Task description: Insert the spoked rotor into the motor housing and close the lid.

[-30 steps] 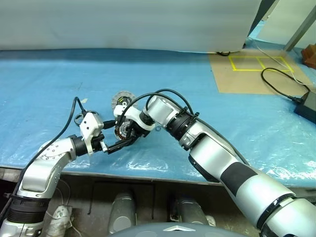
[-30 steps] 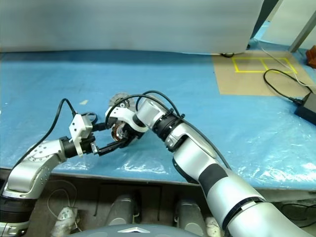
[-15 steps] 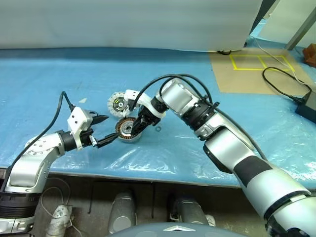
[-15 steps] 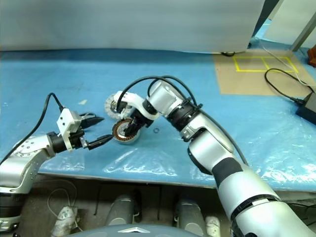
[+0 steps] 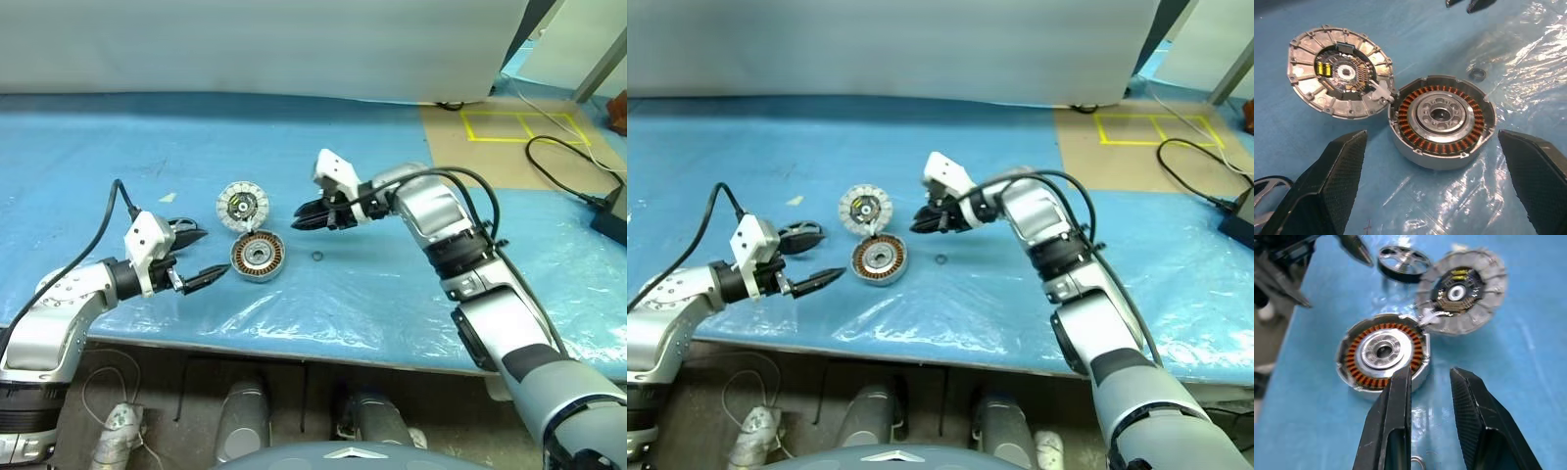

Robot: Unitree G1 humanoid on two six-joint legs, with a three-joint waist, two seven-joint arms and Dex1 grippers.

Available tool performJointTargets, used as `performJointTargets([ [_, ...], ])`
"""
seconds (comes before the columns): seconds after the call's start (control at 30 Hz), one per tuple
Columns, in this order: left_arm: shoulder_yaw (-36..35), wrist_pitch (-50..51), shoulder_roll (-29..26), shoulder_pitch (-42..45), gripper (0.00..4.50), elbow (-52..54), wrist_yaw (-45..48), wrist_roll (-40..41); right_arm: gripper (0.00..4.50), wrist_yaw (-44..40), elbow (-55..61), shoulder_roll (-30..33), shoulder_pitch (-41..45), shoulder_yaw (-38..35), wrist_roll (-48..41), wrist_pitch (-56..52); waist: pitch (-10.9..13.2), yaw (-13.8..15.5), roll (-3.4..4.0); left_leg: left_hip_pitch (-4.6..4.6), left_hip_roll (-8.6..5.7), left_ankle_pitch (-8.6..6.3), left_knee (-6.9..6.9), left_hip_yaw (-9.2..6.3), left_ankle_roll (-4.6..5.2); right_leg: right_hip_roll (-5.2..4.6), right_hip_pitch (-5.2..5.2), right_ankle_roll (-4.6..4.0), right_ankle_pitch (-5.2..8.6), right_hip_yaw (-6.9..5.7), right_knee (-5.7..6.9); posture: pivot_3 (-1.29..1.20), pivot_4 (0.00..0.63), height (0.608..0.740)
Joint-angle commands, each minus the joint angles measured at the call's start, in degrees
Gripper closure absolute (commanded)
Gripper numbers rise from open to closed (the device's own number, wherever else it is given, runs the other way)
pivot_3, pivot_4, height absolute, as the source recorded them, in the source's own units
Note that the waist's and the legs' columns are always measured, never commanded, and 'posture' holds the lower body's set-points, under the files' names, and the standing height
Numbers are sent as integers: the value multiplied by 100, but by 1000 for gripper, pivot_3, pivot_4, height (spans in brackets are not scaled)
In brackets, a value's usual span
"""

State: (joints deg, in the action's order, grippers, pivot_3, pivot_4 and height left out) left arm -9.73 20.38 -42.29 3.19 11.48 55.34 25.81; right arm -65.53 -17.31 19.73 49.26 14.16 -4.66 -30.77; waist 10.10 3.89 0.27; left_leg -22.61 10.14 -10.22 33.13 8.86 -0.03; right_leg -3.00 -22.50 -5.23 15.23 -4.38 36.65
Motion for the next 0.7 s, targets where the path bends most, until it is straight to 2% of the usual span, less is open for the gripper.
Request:
performJointTargets([
  [0.03, -53, -14, 29, -85, 0, 366, -9, 131, 3243, 426, 424, -57, -446, -455, -322, 217, 0, 2, 0, 0, -1, 0, 0, 0, 1, 0, 0, 0, 0, 0, -1, 0, 150, 740],
  [0.23, -15, 90, 91, -147, 0, 473, -49, 218, 3243, 822, 1054, -102, -987, -871, -793, -111, 1, -6, 2, 7, 2, -1, 3, 1, 6, 2, 3, -3, 2, 1, 1, 0, 150, 740],
  [0.43, 138, 39, 197, -172, 0, 459, -138, 121, 3243, 990, 1444, 32, -1760, -474, -625, 153, 1, 18, 1, 26, -2, -1, 1, 1, 4, 0, 29, -2, 2, 1, -17, 0, 150, 740],
  [0.53, 157, 9, 208, -191, 0, 437, -138, 80, 3243, 1194, 1346, 74, -1992, -280, -324, 665, 1, 3, 1, 26, -1, -2, 0, 1, 5, 1, 28, -1, 2, 1, -17, 0, 150, 740],
  [0.63, 143, 3, 203, -179, 0, 423, -132, 83, 2655, 1345, 1158, 25, -2044, -367, -344, 947, 1, -11, 1, 28, -1, -2, 0, 1, 5, 1, 27, -1, 2, 2, -17, 0, 150, 740],
  [0.7, 139, -7, 196, -160, 0, 400, -124, 84, 2061, 1379, 1097, 13, -2051, -373, -380, 1008, 1, -3, 1, 31, -1, -2, 0, 2, 5, 1, 30, -1, 3, 2, -17, 0, 150, 740],
])
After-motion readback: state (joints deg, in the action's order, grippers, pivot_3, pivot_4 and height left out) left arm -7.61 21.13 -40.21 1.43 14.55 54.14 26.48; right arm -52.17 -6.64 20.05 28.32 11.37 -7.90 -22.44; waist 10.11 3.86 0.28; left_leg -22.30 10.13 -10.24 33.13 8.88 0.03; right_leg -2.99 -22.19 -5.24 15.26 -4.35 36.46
